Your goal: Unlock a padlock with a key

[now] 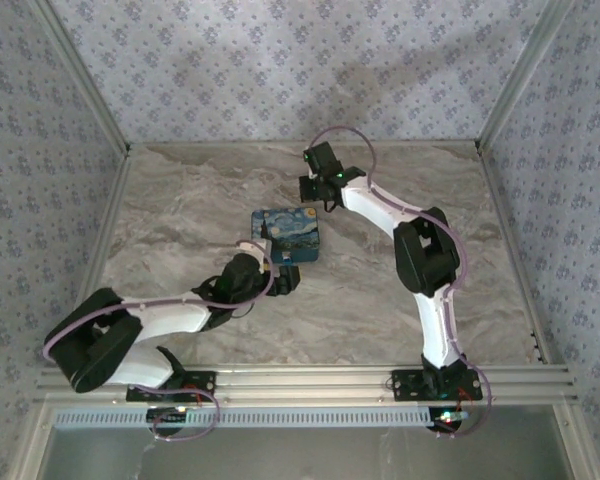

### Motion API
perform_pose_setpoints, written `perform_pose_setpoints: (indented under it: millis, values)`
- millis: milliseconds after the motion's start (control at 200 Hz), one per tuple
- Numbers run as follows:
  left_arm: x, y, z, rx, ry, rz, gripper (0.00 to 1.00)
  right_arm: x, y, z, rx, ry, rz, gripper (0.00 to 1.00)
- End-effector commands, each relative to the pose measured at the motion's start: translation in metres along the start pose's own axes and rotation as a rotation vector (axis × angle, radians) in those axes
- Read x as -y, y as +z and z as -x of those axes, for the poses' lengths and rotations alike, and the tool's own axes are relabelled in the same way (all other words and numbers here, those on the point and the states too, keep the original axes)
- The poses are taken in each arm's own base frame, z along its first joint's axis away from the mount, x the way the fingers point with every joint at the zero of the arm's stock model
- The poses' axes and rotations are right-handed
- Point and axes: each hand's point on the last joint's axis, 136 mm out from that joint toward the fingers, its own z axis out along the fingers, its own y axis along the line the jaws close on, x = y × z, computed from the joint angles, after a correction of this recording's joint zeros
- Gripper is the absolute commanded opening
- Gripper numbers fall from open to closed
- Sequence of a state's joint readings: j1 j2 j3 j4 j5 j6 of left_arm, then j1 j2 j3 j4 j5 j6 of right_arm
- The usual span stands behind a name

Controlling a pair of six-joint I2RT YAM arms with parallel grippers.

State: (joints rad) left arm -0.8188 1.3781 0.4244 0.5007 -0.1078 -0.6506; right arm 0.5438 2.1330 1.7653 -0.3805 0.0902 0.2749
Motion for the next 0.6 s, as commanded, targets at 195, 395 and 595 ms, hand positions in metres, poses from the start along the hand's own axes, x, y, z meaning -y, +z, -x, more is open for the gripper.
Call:
perform_pose_setpoints:
  millis: [195, 395, 595]
  values:
    - [0.01, 0.031, 0.015, 0.111, 0.044, 0.023, 0.98, -0.001, 0.011, -0.005, -0.046, -0.036, -0.016, 0.0]
    - [0.02, 0.048, 0.009, 0.092, 0.069, -0.002, 0.98, 0.005, 0.019, -0.013, -0.076, -0.046, -0.026, 0.0]
    - [0.026, 0.062, 0.006, 0.071, 0.083, -0.023, 0.97, 0.006, 0.024, -0.018, -0.084, -0.045, -0.028, 0.0]
